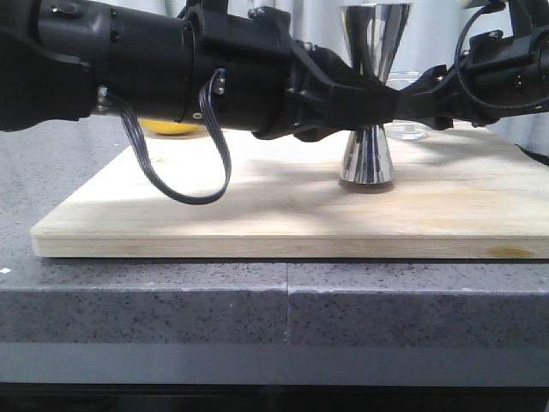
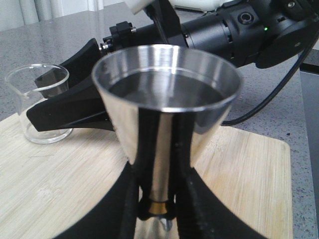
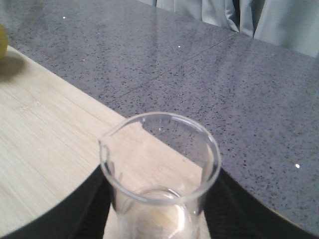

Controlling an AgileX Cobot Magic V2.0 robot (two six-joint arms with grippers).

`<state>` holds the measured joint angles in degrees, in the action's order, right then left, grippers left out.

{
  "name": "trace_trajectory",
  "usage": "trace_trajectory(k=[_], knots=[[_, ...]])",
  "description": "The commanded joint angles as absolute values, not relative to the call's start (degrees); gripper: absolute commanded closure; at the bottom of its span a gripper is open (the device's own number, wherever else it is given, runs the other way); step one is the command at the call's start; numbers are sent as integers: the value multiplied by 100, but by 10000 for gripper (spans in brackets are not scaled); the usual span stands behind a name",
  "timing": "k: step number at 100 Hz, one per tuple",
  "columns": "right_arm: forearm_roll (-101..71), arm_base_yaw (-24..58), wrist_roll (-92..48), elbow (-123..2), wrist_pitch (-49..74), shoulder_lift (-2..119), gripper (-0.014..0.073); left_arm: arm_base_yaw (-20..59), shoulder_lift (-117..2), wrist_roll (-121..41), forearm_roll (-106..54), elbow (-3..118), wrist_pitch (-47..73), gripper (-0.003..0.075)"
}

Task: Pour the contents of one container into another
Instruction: 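Tilt the beaker upright and lower it onto the board with the right gripper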

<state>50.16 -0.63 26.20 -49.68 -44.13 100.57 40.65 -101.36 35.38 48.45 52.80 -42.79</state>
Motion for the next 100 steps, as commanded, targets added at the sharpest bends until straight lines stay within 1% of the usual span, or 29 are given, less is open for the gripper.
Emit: trace_trajectory(k=[1,31,63,84,91,100], knots=[[4906,-121,2537,-5092,-4640,9899,343,4041,-9820,3583,4628,5445,-4709,741],[4868,-121,2537,-5092,-4656,9899,340,4041,-9820,3583,4628,5445,-4709,741],[4859,-121,2537,-5092,-4656,9899,253,4041,-9820,3583,4628,5445,-4709,741],[4859,-121,2537,-5092,-4760,9899,252,4041,-9820,3583,4628,5445,-4709,741],[4859,-121,2537,-5092,-4864,9899,219,4041,-9820,3583,4628,5445,-4709,741],[4841,-121,2537,-5092,-4975,9899,146,4041,-9820,3583,4628,5445,-4709,741]])
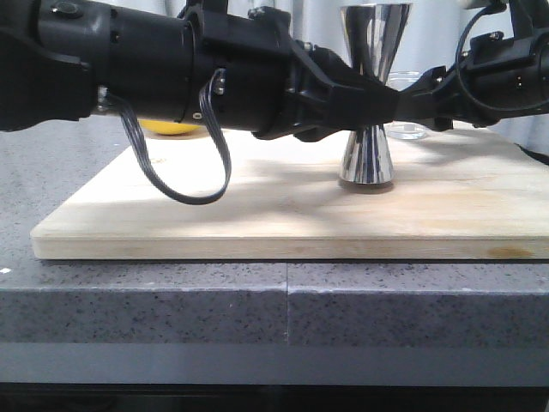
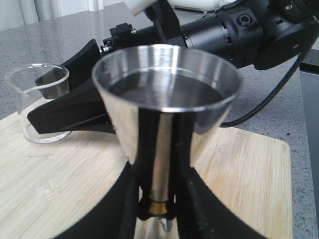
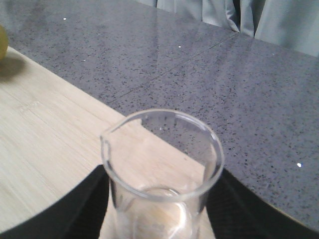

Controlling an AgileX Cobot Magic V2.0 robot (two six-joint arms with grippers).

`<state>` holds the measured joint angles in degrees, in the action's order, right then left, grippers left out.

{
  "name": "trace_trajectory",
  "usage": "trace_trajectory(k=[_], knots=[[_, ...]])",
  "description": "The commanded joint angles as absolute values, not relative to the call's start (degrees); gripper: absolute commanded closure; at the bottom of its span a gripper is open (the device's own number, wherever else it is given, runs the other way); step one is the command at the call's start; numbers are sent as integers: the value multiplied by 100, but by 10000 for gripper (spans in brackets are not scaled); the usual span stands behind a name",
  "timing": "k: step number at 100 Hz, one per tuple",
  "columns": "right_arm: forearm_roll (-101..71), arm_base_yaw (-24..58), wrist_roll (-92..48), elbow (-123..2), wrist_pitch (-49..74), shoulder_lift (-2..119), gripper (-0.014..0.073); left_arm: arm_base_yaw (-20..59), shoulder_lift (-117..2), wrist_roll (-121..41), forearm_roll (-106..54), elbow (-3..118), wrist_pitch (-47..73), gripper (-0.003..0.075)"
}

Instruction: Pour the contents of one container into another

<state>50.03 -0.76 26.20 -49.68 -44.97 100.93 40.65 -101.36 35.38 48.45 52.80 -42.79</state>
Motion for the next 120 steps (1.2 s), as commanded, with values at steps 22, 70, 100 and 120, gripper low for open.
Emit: trace_trajectory(k=[22,70,100,120], knots=[[4804,-121,2537,-5092,-4990,9899,87,4041,-9820,3583,4628,5445,-4709,741],[4520,-121,2537,-5127,-5167,9550,87,4041,-9820,3583,4628,5445,-4709,741],[4297,-121,2537,-5127,-5206,8838,87,4029,-9820,3583,4628,5445,-4709,741],[4297,-121,2537,-5127,-5183,8226,87,3815,-9820,3583,4628,5445,-4709,741]])
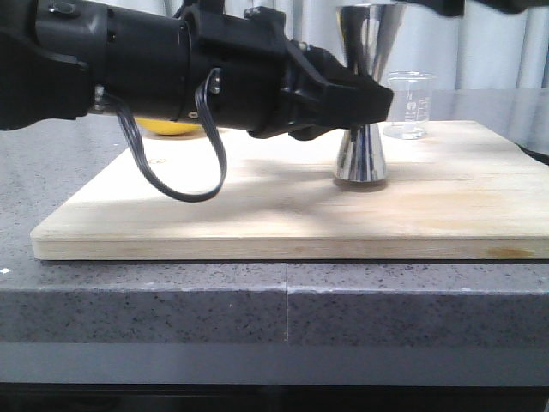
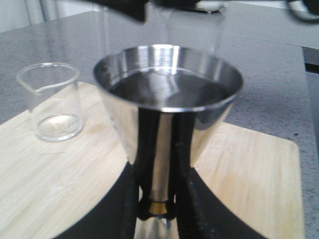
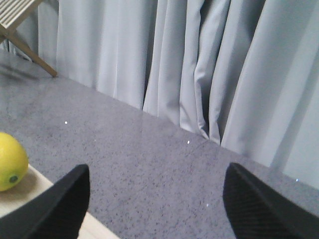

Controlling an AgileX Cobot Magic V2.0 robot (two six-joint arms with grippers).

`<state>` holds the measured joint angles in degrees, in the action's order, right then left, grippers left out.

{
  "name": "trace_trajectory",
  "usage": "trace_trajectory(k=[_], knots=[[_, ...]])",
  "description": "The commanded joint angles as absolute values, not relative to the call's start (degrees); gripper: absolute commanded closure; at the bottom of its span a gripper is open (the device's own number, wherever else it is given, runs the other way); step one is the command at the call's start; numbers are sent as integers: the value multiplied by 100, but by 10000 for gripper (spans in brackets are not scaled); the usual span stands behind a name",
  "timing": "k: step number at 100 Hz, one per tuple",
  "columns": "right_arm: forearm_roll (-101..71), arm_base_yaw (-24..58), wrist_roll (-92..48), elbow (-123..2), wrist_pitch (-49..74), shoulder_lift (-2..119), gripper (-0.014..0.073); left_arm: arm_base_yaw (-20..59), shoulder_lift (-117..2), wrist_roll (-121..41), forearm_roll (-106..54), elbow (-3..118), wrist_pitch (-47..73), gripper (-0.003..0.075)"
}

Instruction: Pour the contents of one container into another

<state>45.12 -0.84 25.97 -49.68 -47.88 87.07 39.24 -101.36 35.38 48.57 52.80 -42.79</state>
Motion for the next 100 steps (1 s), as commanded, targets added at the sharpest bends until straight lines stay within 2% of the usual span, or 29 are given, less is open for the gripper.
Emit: trace_trajectory(k=[1,40,64,100], knots=[[4297,-121,2537,-5127,-5182,8204,87,3812,-9820,3583,4628,5445,-4709,741],[4297,-121,2636,-5127,-5110,7399,87,3292,-9820,3583,4628,5445,-4719,741],[4297,-121,2646,-5117,-5054,7343,87,2962,-9820,3583,4628,5445,-4730,741],[4297,-121,2646,-5117,-4883,7343,87,2939,-9820,3583,4628,5445,-4730,741]])
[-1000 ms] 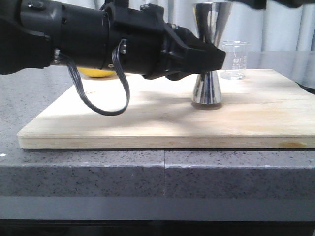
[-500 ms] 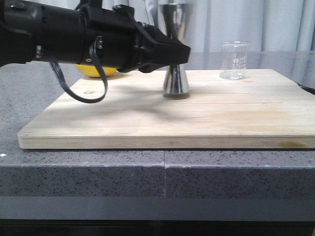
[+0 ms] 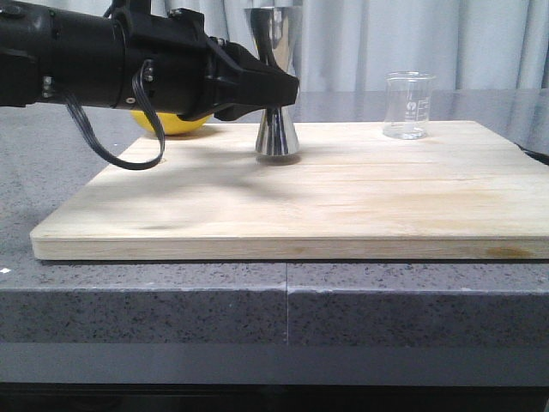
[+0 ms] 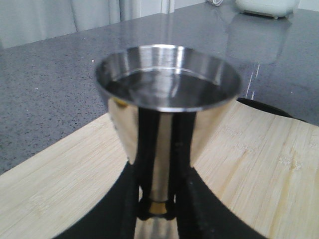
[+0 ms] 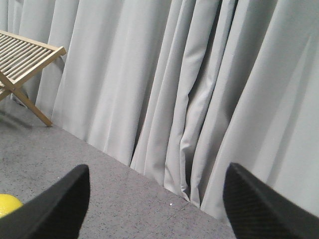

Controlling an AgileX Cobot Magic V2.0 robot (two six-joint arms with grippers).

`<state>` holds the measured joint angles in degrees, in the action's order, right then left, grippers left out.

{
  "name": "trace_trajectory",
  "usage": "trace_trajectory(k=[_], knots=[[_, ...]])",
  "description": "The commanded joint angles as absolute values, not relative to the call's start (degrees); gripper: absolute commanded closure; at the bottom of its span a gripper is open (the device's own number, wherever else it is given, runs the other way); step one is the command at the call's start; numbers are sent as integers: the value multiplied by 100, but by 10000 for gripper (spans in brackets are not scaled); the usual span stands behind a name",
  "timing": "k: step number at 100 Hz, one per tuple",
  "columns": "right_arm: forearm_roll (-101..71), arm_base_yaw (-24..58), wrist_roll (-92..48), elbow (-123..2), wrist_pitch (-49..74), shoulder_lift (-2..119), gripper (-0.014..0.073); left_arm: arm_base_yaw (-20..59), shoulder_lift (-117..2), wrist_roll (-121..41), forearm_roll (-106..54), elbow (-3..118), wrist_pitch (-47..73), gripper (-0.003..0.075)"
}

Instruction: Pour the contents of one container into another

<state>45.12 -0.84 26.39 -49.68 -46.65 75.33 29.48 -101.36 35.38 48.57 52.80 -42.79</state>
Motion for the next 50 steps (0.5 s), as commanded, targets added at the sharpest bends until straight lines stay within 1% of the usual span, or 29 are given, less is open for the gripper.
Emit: trace_trajectory(k=[1,50], knots=[[4297,-121,2646,-5117,-4883,7343,87,2939,-9820,3583,4628,5445,-4730,741],[4297,-121,2646,-5117,-4870,7343,87,2950,-9820,3742,4804,5445,-4684,741]])
